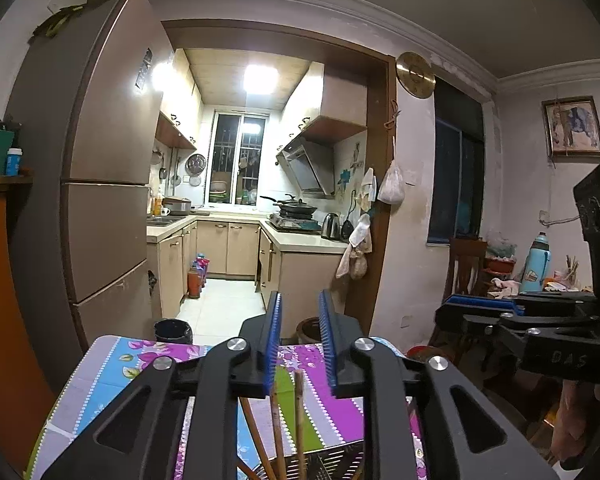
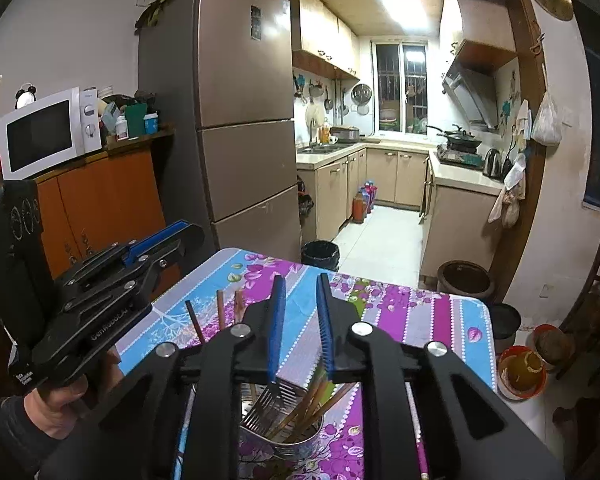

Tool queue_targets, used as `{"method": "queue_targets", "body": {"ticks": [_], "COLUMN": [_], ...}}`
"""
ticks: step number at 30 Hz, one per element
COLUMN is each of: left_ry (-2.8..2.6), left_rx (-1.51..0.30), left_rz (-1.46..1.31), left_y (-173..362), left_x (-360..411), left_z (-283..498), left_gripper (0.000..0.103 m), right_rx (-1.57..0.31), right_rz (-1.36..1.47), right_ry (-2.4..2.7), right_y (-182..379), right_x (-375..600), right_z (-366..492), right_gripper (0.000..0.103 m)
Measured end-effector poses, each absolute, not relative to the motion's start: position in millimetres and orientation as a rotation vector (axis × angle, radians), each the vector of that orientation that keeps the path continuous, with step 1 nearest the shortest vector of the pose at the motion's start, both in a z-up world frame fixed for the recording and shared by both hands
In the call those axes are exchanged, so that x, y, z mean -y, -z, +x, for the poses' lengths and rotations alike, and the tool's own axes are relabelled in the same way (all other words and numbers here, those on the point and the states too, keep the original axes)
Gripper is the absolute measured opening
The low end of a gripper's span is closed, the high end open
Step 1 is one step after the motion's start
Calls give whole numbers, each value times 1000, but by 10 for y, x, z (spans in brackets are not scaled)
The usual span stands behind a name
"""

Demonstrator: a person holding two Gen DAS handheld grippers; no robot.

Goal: Organize utensils
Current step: 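Open the right tool over the holder while the left tool opens, dropping both chopsticks, then move the right tool back toward the remaining chopsticks while the left tool follows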

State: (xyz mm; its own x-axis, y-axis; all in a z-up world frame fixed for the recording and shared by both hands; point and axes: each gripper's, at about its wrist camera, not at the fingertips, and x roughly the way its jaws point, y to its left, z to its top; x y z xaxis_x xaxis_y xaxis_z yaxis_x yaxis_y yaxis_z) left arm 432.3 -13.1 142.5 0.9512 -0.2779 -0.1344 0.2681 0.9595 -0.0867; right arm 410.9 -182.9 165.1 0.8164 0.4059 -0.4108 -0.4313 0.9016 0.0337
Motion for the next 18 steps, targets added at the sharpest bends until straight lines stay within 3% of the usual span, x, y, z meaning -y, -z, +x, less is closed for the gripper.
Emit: {"method": "queue_targets", "body": {"ticks": [7, 12, 14, 18], "left_ry": [261, 255, 253, 247], "left_rx": [-148, -154, -154, -143], "left_rz": [-78, -81, -85, -78], "left_y": [-1412, -1407, -1402, -1403], "left_x": [75, 23, -20, -62], "left_z": [4321, 4266, 4202, 3980], "left_gripper": [37, 44, 48, 59], "right_rx": [-402, -396, -381, -339], "right_rz": [-50, -55, -53, -50], "right_ry": [-425, -425, -430, -427], "right_y": [-1630, -1602, -1610, -1644], "right_x": [1920, 1934, 1953, 2010], "right_z": [4095, 4061, 4001, 3782], "right_gripper": [45, 52, 62, 74]}}
